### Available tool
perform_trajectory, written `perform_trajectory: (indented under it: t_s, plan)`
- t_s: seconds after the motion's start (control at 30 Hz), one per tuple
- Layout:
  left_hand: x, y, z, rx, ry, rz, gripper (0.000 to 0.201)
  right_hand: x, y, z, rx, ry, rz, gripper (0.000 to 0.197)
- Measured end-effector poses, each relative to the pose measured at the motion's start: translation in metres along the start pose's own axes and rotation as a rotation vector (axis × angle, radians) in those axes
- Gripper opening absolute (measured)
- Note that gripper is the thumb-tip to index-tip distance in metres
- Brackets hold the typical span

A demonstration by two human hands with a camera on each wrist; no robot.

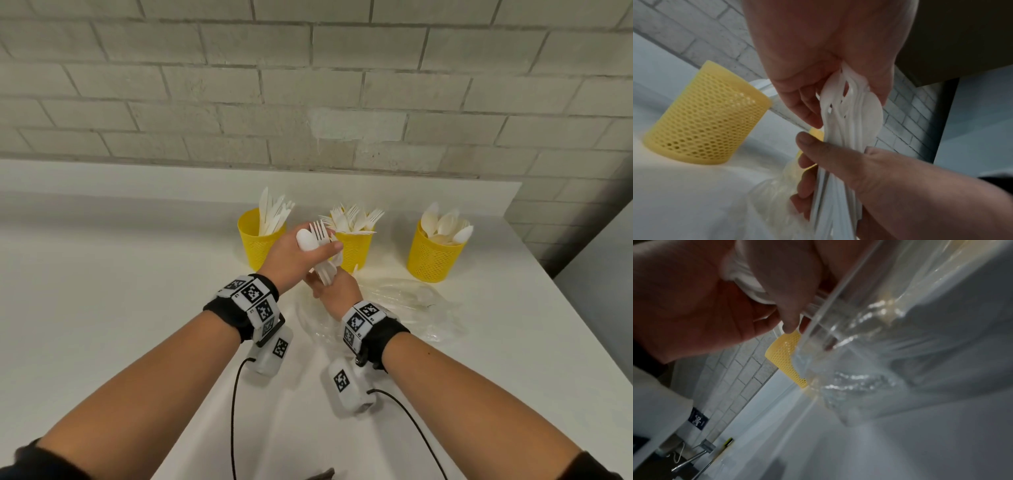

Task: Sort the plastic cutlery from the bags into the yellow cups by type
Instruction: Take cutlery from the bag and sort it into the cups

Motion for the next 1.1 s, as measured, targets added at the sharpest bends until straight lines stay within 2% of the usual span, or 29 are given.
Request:
perform_trajectory:
  t_s: [0.13,0.23,0.27,0.3,0.37,0.43,0.57,0.6,0.7,0.77,0.8,0.87,0.93,1.03,1.1]
  plan:
    - [0.006,-0.002,0.004,0.015,0.046,-0.061,0.032,0.007,0.005,0.0,0.022,0.016,-0.014,0.03]
    - [0.006,-0.004,0.006,0.059,0.044,-0.175,0.075,0.021,0.015,0.0,0.014,0.045,0.11,0.031]
    - [0.006,-0.005,0.006,0.082,0.047,-0.157,0.082,0.026,0.018,0.002,0.006,0.057,0.148,0.029]
    - [0.004,-0.008,0.004,0.108,0.051,-0.123,0.077,0.032,0.021,0.003,-0.005,0.073,0.173,0.025]
    - [-0.002,-0.013,0.0,0.14,0.066,-0.057,0.05,0.043,0.023,0.002,-0.022,0.111,0.169,0.01]
    - [-0.003,-0.014,0.0,0.135,0.071,-0.056,0.036,0.051,0.022,0.0,-0.017,0.137,0.079,0.014]
    - [-0.004,-0.017,0.002,0.161,0.05,-0.107,0.04,0.056,0.022,-0.006,-0.006,0.155,0.079,0.032]
    - [-0.006,-0.017,0.002,0.161,0.036,-0.108,0.045,0.058,0.022,-0.006,0.002,0.152,0.072,0.031]
    - [-0.007,-0.016,0.004,0.136,0.034,-0.109,0.06,0.062,0.023,-0.005,0.018,0.165,-0.007,0.013]
    - [-0.011,-0.013,0.005,0.122,0.034,-0.134,0.042,0.062,0.024,-0.006,0.04,0.174,0.0,0.011]
    - [-0.013,-0.011,0.006,0.105,0.025,-0.137,0.033,0.061,0.023,-0.007,0.055,0.183,0.002,0.019]
    - [-0.019,-0.004,0.011,0.063,0.005,-0.135,0.031,0.057,0.019,-0.011,0.08,0.213,-0.013,0.032]
    - [-0.021,0.0,0.016,0.046,0.023,-0.165,0.034,0.054,0.016,-0.014,0.086,0.232,-0.029,0.036]
    - [-0.021,-0.001,0.019,0.028,0.046,-0.286,0.032,0.052,0.017,-0.016,0.086,0.218,-0.041,0.031]
    - [-0.02,-0.002,0.02,-0.004,0.053,-0.372,0.027,0.05,0.017,-0.015,0.104,0.173,-0.032,0.015]
Point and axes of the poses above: each hand's wrist, its own z-axis towards the middle knuckle, its own y-axis out of the back of the hand, x = y × z, the point moved 7 cm from there along z, towards the middle knuckle, and after that the axes turned 5 degrees about -y, right-handed, at the moved point
